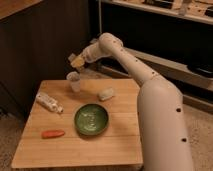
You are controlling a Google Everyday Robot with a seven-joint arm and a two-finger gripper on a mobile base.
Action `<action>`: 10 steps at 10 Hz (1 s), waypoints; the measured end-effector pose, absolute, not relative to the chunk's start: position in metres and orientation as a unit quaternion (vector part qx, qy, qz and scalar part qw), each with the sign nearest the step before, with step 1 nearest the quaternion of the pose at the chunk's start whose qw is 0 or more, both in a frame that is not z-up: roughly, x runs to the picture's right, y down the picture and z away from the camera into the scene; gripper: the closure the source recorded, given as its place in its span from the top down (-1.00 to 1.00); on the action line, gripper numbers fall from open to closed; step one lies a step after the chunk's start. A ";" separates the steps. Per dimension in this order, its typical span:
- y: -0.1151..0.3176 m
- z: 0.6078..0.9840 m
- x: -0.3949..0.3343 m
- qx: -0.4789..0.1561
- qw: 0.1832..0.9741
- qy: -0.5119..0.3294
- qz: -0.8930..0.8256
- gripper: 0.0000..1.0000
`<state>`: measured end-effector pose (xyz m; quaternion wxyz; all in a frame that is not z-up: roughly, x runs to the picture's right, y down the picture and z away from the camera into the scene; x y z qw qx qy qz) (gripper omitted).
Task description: Place the eraser in the ceramic cup
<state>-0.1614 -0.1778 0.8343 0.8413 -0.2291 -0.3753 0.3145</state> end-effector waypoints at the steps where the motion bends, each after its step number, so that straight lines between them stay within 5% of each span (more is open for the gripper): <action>1: -0.181 0.837 -0.161 -0.230 0.836 -0.381 0.321 -1.00; 6: -0.181 0.847 -0.160 -0.226 0.815 -0.416 0.334 -1.00; 10: -0.174 0.852 -0.172 -0.233 0.809 -0.430 0.326 -0.81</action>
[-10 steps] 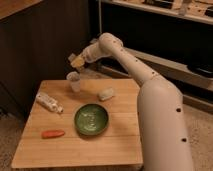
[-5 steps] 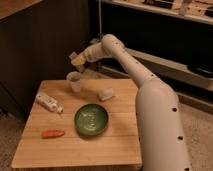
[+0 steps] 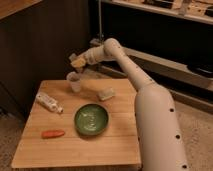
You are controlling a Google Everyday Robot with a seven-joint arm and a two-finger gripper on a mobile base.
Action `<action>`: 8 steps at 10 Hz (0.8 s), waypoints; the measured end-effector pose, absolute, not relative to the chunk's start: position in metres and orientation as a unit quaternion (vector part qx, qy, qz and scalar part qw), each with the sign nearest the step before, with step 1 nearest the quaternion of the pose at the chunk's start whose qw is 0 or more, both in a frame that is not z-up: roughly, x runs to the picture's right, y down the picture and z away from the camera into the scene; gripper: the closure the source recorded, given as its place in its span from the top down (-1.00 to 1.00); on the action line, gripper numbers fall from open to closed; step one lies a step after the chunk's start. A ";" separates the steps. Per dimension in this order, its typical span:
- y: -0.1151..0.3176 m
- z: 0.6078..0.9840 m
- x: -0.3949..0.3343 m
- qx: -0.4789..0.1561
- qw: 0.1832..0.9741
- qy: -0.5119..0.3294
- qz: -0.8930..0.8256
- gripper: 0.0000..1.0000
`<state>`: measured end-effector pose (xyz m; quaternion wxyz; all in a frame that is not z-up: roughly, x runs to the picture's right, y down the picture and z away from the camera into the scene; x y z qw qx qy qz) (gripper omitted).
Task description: Place the eraser in the ceramic cup
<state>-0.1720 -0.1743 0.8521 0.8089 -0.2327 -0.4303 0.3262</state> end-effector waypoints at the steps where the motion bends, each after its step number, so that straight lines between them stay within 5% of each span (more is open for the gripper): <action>1: -0.170 0.855 -0.183 -0.237 0.814 -0.416 0.328 -0.95; 8: -0.154 0.860 -0.194 -0.243 0.815 -0.409 0.332 -0.99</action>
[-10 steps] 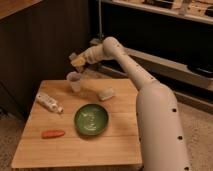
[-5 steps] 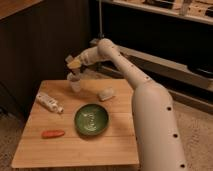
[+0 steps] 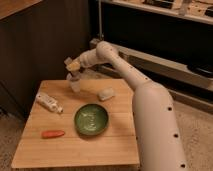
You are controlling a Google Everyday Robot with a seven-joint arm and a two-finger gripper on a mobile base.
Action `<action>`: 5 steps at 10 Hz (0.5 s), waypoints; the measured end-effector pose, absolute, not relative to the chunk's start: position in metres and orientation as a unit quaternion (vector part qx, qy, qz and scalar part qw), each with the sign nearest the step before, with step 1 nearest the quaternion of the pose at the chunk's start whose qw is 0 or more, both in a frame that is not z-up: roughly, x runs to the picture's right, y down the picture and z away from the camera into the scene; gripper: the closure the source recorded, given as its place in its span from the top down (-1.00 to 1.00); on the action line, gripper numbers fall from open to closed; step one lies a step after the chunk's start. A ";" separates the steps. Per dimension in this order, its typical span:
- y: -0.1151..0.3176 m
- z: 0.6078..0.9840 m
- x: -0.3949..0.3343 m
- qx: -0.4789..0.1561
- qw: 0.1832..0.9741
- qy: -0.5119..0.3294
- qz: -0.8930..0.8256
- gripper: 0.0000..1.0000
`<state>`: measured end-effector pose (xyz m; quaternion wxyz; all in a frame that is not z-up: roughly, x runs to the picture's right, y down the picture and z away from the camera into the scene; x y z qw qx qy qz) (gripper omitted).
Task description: Place the eraser in the ceramic cup
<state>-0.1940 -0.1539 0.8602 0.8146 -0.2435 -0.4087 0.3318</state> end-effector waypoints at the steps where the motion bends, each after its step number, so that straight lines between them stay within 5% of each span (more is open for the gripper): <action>1: -0.152 0.860 -0.197 -0.244 0.815 -0.406 0.332 -0.99; 5: -0.144 0.866 -0.201 -0.246 0.816 -0.405 0.332 -0.99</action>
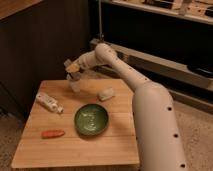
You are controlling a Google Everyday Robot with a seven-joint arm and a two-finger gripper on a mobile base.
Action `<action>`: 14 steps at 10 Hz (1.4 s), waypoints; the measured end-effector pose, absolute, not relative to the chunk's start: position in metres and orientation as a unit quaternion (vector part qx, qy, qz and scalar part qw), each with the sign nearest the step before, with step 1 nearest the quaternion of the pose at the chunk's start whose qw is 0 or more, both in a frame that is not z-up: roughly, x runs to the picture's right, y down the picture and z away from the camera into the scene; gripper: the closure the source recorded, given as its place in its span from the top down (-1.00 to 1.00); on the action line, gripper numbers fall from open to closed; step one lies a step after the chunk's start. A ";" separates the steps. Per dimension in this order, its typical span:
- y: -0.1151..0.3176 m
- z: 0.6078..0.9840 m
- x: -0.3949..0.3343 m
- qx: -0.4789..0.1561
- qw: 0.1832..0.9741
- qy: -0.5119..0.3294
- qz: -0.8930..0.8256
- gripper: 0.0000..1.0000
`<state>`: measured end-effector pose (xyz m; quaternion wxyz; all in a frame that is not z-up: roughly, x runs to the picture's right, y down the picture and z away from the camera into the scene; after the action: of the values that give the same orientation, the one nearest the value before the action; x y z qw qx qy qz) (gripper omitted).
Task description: Place the eraser in the ceramic cup
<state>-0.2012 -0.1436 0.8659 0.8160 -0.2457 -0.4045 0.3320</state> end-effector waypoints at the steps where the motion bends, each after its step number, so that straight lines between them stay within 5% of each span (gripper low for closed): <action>1: -0.142 0.866 -0.205 -0.247 0.816 -0.404 0.332 -0.99; 4: -0.136 0.869 -0.208 -0.249 0.816 -0.402 0.333 -0.94; 7: -0.131 0.873 -0.210 -0.250 0.816 -0.401 0.333 -0.57; 14: -0.119 0.883 -0.215 -0.252 0.817 -0.399 0.332 -0.56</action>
<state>-0.2147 -0.1191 0.8828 0.8166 -0.2518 -0.3993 0.3320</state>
